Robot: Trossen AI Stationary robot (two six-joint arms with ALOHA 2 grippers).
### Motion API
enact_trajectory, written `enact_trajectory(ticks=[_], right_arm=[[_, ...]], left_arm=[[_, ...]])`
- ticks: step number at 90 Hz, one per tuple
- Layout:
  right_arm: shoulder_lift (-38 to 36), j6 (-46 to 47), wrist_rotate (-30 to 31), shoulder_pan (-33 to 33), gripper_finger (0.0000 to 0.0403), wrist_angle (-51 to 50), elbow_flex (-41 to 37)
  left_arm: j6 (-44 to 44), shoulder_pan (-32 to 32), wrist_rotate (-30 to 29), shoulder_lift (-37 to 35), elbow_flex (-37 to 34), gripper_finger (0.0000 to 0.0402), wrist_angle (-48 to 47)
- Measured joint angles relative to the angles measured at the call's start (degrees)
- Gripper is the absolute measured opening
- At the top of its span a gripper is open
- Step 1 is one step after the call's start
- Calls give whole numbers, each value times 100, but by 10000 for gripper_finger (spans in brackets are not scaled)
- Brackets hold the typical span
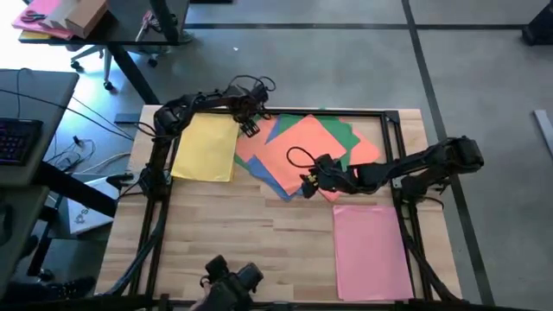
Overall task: Organize paper
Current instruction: Stack the yellow paper on top of the stacked yellow papers, then move the orange paper to the bottom left of the table
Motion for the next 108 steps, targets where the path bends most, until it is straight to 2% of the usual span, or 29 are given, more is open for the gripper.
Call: enact_trajectory(ticks=[14, 40, 72, 82, 108], right_arm=[[2, 95, -6, -7, 191, -24, 0], [2, 158, 3, -8, 190, -26, 0], [4, 252, -12, -8, 190, -36, 0], [4, 254, -26, -7, 190, -45, 0], [4, 297, -378, -3, 190, -41, 0]], left_arm=[[361, -86, -453, 66, 5, 218, 59], [767, -18, -947, 116, 71, 218, 255], [851, 19, -1043, 116, 71, 218, 188], [969, 25, -1295, 121, 70, 218, 179], [1030, 65, -1424, 16, 68, 218, 220]])
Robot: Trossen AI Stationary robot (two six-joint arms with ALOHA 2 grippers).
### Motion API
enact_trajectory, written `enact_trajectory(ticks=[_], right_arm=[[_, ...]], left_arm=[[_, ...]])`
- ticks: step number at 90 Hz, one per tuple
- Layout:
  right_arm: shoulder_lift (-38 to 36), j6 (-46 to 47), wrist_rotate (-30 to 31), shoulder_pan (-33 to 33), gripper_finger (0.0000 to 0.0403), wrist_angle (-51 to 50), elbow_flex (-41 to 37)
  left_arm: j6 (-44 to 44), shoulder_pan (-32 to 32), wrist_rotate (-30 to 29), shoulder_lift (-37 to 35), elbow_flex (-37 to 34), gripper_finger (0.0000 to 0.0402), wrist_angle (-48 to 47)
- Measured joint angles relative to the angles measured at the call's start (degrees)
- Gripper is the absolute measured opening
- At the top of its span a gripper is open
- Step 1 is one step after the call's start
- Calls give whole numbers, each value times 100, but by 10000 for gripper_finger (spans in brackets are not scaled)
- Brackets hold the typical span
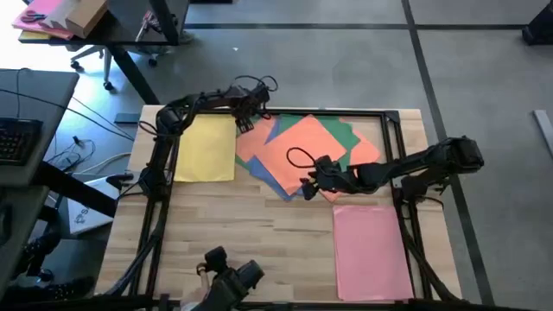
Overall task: Organize paper
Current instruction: Move the orange paper to the bottom left of the table
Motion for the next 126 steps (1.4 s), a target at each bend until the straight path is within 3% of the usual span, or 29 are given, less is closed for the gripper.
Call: enact_trajectory(ticks=[21, 31, 50, 61, 76, 94, 107, 126], right_arm=[[-2, -264, -43, -1, 190, -4, 0], [-241, -513, -280, -1, 190, -227, 13], [-950, -1175, -450, 51, 190, -1674, 382], [-1232, -1463, -556, 366, 190, -2499, 533], [-1384, -1061, -44, 1196, 190, -3125, 745], [-1379, -76, 926, 2033, 190, -3381, 758], [-1379, 199, 1557, 2296, 190, -3402, 758], [-1379, 5, 1810, 2368, 190, -3101, 758]], left_arm=[[26, -96, 199, -254, 364, 218, -84], [-409, -266, 836, -662, 483, 218, -135], [-841, -779, 2218, -1528, 364, 218, -359], [-951, -1289, 2386, -1938, 170, 218, -574], [-916, -2194, 2418, -2316, -244, 218, -627], [-32, -3382, 2650, -2308, -666, 218, -43], [300, -3971, 2799, -2108, -1082, 218, 804], [894, -4436, 2601, -1437, -1340, 218, 1544]])
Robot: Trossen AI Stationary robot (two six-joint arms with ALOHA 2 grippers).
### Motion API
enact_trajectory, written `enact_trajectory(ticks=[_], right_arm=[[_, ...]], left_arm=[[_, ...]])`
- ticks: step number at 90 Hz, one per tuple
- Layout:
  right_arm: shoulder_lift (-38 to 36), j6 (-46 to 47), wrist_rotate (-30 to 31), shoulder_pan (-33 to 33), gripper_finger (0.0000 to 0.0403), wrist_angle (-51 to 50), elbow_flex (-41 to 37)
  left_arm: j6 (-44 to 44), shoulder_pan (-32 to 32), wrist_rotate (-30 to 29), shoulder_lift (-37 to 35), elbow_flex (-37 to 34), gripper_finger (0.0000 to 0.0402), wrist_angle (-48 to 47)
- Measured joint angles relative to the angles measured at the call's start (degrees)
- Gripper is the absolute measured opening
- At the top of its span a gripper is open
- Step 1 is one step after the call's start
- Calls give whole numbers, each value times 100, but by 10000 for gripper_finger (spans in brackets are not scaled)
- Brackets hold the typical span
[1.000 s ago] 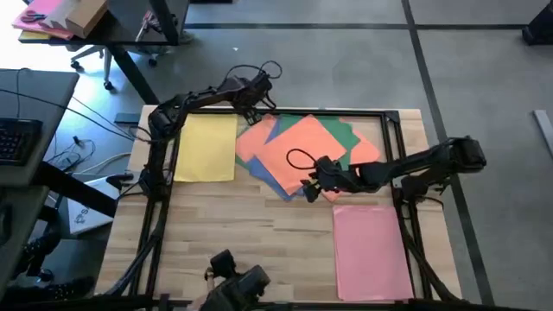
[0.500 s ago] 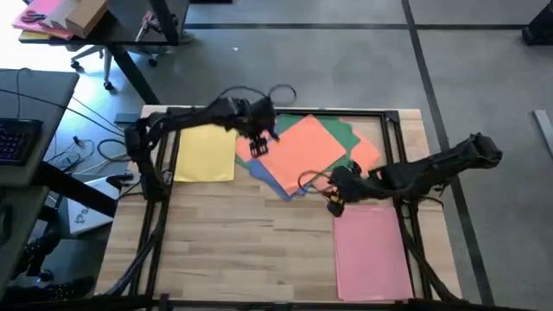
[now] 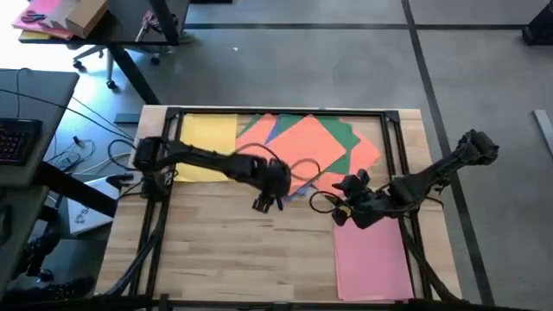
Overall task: Organize paper
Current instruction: Move the orange paper to the bottom left of the table
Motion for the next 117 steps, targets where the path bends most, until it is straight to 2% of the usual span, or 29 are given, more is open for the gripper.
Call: enact_trajectory(ticks=[22, 40, 75, 94, 117], right_arm=[[2, -112, -49, 4, 190, 554, 0], [4, -112, -47, 123, 190, 763, 0], [4, 72, 46, 153, 190, 722, 0], [7, 89, -142, 170, 190, 720, 0], [7, 101, -111, 195, 190, 718, 0]], left_arm=[[105, -34, -778, 547, 70, 218, 872], [737, -34, -746, 608, 63, 218, 629], [1034, 286, -1013, 649, -76, 218, 1214], [1459, 366, -978, 698, -79, 218, 1107], [1298, 228, -971, 698, -79, 218, 1227]])
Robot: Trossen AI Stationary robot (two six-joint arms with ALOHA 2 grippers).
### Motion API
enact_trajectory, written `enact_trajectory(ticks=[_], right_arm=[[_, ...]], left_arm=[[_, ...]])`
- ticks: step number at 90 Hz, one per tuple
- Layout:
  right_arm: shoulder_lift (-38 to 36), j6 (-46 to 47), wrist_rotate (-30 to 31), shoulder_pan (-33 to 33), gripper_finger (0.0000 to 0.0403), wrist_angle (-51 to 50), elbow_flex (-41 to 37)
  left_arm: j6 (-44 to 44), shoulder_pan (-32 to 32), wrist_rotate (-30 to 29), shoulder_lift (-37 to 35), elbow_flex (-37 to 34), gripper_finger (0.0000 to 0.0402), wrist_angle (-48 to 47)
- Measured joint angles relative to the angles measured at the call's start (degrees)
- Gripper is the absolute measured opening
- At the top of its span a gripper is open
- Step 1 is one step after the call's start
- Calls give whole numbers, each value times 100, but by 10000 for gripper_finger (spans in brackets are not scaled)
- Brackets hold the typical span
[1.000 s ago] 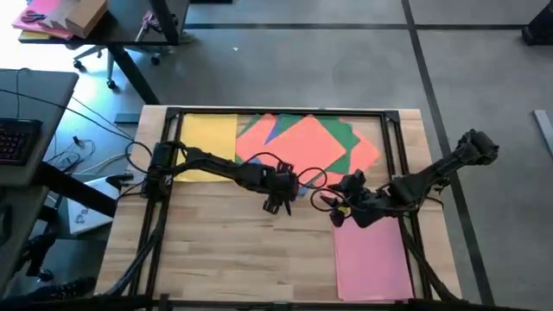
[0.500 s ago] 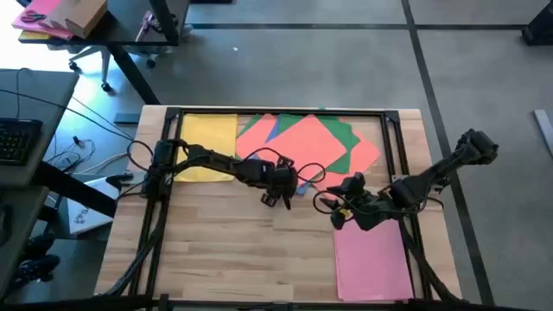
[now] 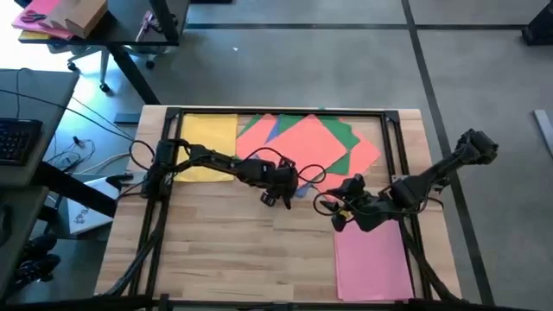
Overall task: Organize paper
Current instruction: Move the orange paper to the bottom left of the table
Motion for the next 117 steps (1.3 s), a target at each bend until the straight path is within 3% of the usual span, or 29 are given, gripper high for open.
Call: enact_trajectory(ticks=[36, 60, 84, 103, 117], right_arm=[[0, 72, 21, 0, 190, 2, 0], [0, 92, 106, -11, 190, 4, 0], [0, 98, 102, -11, 190, 2, 0], [0, 151, 102, -11, 190, 6, 0], [-56, 238, 70, -9, 190, -46, 0]], left_arm=[[-346, -184, -282, 0, 0, 169, 538], [-766, -219, -225, 186, 4, 102, 811], [-807, -356, -619, 372, 11, 10, 828], [-1107, -474, -795, 206, 455, 1, 597], [-1549, -537, -814, -195, 830, 0, -83]])
